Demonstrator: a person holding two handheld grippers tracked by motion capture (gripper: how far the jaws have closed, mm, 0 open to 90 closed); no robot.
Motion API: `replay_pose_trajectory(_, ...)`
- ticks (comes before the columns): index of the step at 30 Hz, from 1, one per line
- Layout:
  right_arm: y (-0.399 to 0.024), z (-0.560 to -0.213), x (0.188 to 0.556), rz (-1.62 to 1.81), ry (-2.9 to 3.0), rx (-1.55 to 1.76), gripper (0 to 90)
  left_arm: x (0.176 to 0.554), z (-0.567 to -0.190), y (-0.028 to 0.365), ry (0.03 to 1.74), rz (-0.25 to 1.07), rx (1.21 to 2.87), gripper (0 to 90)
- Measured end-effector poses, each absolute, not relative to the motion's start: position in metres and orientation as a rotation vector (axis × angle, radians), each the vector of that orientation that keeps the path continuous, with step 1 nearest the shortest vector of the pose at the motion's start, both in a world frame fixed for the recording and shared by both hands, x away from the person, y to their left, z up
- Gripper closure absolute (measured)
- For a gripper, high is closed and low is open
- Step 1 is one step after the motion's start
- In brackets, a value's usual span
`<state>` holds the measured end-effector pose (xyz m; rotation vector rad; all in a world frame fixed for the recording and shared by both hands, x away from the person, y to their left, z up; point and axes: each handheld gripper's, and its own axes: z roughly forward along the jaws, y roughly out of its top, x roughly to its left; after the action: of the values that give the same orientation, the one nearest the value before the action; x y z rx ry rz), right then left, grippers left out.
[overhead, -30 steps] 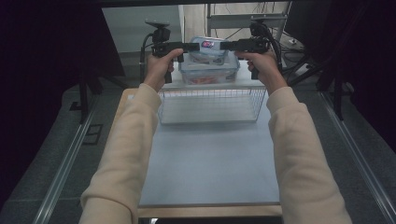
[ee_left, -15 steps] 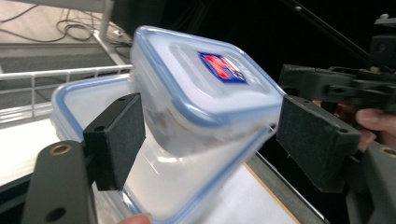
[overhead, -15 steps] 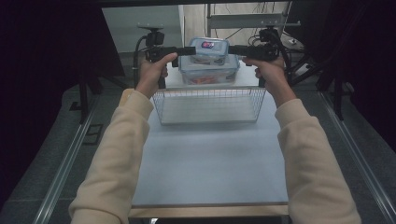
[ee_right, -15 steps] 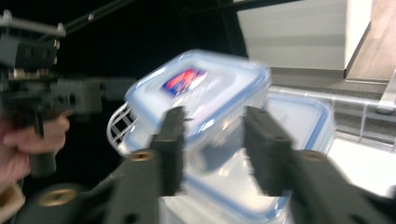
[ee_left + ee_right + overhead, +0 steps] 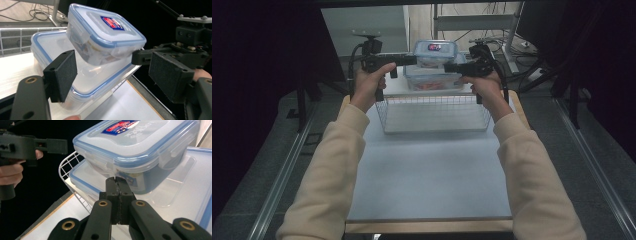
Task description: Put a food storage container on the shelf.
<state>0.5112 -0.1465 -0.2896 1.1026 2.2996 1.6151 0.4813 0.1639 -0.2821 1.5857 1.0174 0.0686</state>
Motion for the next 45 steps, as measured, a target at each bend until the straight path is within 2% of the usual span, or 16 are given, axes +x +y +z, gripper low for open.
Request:
replay_pose_trajectory(24,-0.160,-0.292,0.520,1.617,2.257,1.162,89.3,0.478,-0.289,0.166,1.025,0.086,1.609,21.6)
replay_pose_trajectory(39,-0.183,-0.293,0.494,1.687,2.256,1.118,89.3,0.457,-0.301,0.173,1.023,0.064,1.556,21.8)
replay_pose_trajectory(45,-0.197,-0.301,0.478,1.758,2.249,1.094,89.3,0.438,-0.306,0.177,1.015,0.145,1.563,22.3)
